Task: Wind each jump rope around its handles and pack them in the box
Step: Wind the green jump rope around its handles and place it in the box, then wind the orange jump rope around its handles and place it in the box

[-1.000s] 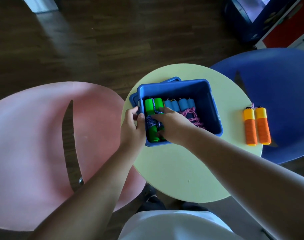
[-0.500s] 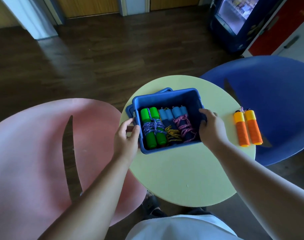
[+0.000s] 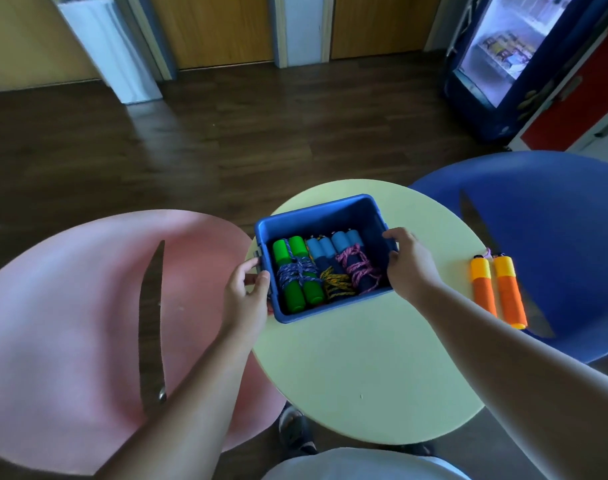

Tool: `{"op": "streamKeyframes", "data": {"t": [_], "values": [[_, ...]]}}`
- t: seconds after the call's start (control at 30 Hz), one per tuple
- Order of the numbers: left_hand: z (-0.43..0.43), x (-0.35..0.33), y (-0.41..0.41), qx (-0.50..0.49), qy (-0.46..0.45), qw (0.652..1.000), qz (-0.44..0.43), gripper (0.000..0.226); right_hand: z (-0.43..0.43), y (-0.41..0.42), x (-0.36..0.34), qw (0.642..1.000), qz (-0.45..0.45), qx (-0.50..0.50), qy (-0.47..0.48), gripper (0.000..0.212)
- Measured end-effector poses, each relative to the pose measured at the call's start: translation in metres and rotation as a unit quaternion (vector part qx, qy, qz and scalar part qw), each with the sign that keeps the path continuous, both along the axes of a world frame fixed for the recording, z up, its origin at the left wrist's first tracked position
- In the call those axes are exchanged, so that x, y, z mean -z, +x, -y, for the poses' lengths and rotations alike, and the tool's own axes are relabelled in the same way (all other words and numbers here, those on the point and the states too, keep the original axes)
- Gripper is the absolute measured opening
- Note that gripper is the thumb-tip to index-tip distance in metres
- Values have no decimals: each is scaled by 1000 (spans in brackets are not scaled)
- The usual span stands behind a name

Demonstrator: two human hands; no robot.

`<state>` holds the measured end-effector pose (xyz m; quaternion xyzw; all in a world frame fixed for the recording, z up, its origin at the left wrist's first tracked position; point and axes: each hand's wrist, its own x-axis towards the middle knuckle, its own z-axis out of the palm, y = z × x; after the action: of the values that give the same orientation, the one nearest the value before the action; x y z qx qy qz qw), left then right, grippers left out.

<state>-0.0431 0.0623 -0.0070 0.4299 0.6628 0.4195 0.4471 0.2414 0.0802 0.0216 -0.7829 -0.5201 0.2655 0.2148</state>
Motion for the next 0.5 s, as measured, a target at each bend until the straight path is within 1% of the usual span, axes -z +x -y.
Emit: {"op": "streamKeyframes", "data": {"t": [0.1,0.17,0.27,0.37,0.4,0.5], "values": [[5,-5,10,-32,0,999,-16,27,1,15,-2,998,-49,-29,-2,42],[13,-3,17,-63,-5,997,-32,30,5,27,-4,994,-99,-45,-5,44],[26,2,33,-150,-22,988,-13,40,19,50,-4,986,-155,-61,-22,49],[43,3,59,-244,-18,970,6,38,35,78,2,982,-162,-93,-14,45],[52,1,69,-274,-4,962,-8,37,39,89,5,981,-167,-94,-11,42],[83,-7,105,-342,54,932,-106,31,54,122,13,981,-172,-86,17,31]]}}
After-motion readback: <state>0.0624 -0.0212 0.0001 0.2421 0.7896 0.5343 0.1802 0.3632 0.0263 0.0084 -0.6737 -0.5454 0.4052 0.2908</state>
